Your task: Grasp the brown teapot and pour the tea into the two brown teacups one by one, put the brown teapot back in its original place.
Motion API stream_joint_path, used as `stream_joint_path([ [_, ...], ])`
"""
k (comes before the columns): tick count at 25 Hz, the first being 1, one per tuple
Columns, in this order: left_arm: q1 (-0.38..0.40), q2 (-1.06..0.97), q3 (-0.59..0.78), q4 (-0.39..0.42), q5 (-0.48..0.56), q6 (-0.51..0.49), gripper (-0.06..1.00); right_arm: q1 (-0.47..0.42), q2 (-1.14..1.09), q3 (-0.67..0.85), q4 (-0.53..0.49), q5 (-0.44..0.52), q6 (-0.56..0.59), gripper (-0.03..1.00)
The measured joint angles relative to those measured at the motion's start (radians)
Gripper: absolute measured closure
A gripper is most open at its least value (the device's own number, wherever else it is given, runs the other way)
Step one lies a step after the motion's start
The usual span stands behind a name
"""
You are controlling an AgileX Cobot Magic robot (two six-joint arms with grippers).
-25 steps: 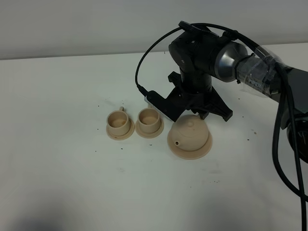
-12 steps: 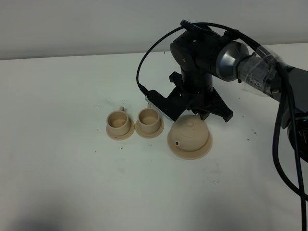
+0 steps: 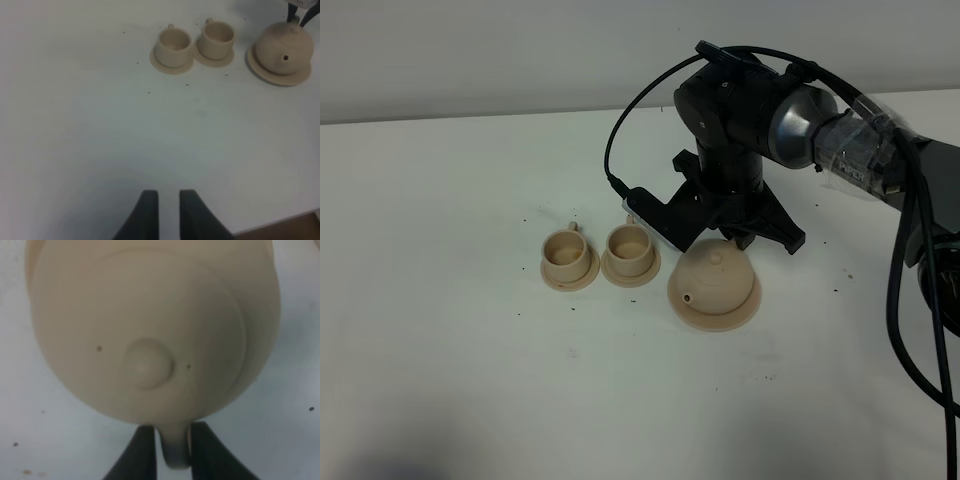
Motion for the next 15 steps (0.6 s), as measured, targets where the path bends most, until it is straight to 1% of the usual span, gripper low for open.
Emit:
stream_joint_path([
  [2, 0.0, 0.0, 0.0, 0.0, 0.0, 0.0, 0.82, 0.0, 0.0, 0.0, -0.001, 0.002, 0.0, 0.84],
  [4, 0.0, 0.0, 0.0, 0.0, 0.0, 0.0, 0.82, 0.0, 0.0, 0.0, -0.001, 0.004, 0.0, 0.85],
  [15, 0.0, 0.0, 0.0, 0.0, 0.0, 0.0, 0.82, 0.0, 0.0, 0.0, -0.001, 0.005, 0.005, 0.85],
])
